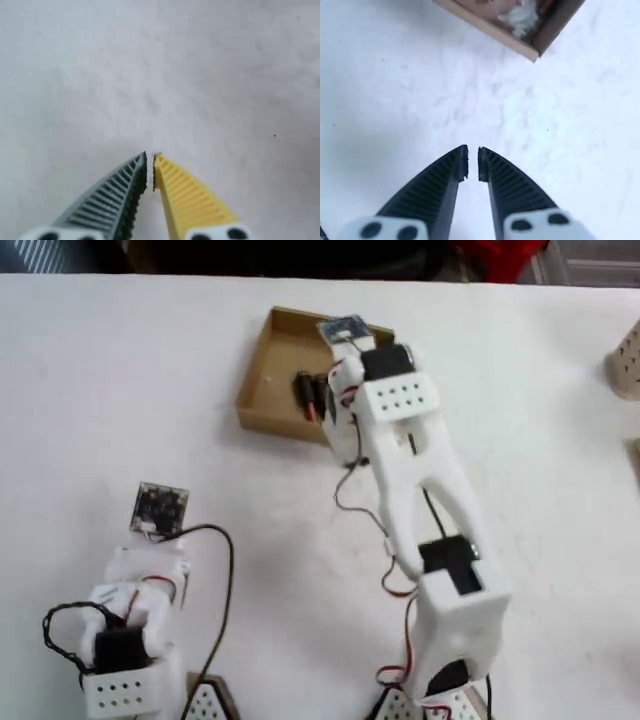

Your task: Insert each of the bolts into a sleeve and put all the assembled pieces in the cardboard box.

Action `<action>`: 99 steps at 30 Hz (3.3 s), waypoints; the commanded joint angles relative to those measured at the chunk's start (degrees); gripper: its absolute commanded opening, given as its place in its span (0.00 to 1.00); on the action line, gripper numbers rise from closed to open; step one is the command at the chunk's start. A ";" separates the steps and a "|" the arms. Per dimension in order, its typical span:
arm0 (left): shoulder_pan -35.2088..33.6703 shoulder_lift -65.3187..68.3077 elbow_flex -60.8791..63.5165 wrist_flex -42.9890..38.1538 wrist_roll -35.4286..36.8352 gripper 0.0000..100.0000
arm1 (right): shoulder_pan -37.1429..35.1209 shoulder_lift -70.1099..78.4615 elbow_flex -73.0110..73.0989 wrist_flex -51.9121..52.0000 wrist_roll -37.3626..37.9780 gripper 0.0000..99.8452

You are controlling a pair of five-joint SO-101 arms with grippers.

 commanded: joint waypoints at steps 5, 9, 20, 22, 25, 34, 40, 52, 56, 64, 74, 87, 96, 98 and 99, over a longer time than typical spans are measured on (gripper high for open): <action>0.84 -0.31 0.00 0.26 -0.53 0.06 | 1.19 -18.68 23.47 -7.69 1.05 0.02; 0.84 -0.31 0.00 0.26 -0.53 0.06 | 1.27 -27.65 38.59 -14.90 1.05 0.02; 0.75 -0.31 0.00 0.26 -0.53 0.06 | 1.19 -47.87 73.76 -41.10 0.79 0.02; 0.75 -0.31 0.00 0.26 -0.26 0.06 | 1.27 -49.98 78.15 -46.20 0.79 0.02; 0.75 -0.31 0.00 0.26 -0.26 0.06 | 2.24 -52.00 83.43 -55.34 0.79 0.02; 0.84 -0.31 0.00 0.26 -0.26 0.06 | 10.51 -53.32 89.23 -66.68 0.70 0.02; 0.84 -0.31 0.00 0.26 -0.26 0.06 | 16.31 -57.45 89.58 -62.73 0.70 0.02; 0.84 -0.31 0.00 0.26 -0.26 0.06 | 14.73 -83.12 93.71 -49.27 0.70 0.02; 0.84 -0.31 0.00 0.26 -0.26 0.06 | 14.73 -90.07 100.31 -49.54 0.70 0.02; 0.84 -0.31 0.00 0.26 -0.18 0.06 | 14.46 -106.15 115.43 -58.07 0.70 0.02; 0.84 -0.31 0.00 0.26 -0.18 0.06 | 3.03 -118.73 114.99 -32.40 1.05 0.02; 0.84 -0.31 0.00 0.26 -0.18 0.06 | -3.21 -118.55 114.90 -25.27 1.14 0.02; 0.84 -0.31 0.00 0.26 -0.18 0.06 | -3.30 -118.55 114.90 -25.27 1.14 0.02; 0.84 -0.31 0.00 0.26 -0.18 0.06 | -3.30 -118.55 114.90 -25.27 1.14 0.02; 0.84 -0.31 0.00 0.26 -0.18 0.06 | -3.21 -118.55 114.90 -25.27 1.14 0.02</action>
